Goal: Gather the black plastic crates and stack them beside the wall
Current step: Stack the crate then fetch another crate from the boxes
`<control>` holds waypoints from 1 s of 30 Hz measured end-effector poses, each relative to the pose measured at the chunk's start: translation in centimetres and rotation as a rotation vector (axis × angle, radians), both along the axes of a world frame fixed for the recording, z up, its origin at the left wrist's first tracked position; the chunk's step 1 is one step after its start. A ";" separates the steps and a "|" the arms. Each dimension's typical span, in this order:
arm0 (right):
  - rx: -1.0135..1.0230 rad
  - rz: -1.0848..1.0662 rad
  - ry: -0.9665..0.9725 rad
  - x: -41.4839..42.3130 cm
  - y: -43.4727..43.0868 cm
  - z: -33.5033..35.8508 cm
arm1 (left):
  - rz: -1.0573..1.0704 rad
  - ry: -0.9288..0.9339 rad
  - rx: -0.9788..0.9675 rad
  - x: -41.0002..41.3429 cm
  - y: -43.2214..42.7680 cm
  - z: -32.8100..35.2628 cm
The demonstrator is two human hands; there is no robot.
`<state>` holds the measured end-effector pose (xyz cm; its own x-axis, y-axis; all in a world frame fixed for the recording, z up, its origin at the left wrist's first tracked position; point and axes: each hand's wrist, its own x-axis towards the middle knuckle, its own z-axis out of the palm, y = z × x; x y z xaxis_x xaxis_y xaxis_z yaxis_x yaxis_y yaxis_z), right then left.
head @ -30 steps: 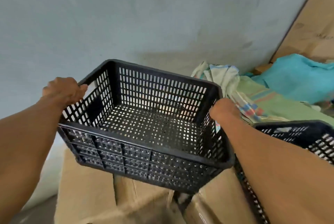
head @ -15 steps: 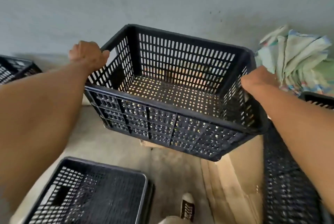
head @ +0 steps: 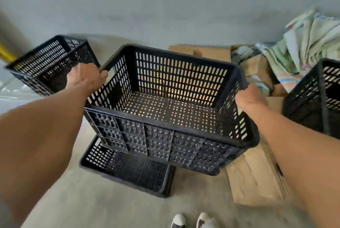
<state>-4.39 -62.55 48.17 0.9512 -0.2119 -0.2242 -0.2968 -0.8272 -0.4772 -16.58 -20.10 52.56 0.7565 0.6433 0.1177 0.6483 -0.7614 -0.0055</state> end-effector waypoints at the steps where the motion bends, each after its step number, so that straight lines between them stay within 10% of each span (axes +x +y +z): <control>1: 0.004 0.006 0.016 -1.5 0.3 -0.6 | 0.004 0.013 0.014 -1.5 0.2 -0.2; 13: 0.034 -0.156 0.022 -12.4 5.1 -5.2 | 0.001 -0.049 -0.026 -12.5 7.2 -7.4; 30: -0.147 -0.357 0.012 -16.1 23.2 -12.2 | -0.235 0.119 -0.199 -6.8 27.2 -17.8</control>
<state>-20.48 -39.32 35.99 0.8094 -0.5600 -0.1769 -0.5830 -0.7304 -0.3557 -23.35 7.09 34.71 0.8879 0.4510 -0.0910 0.4585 -0.8839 0.0928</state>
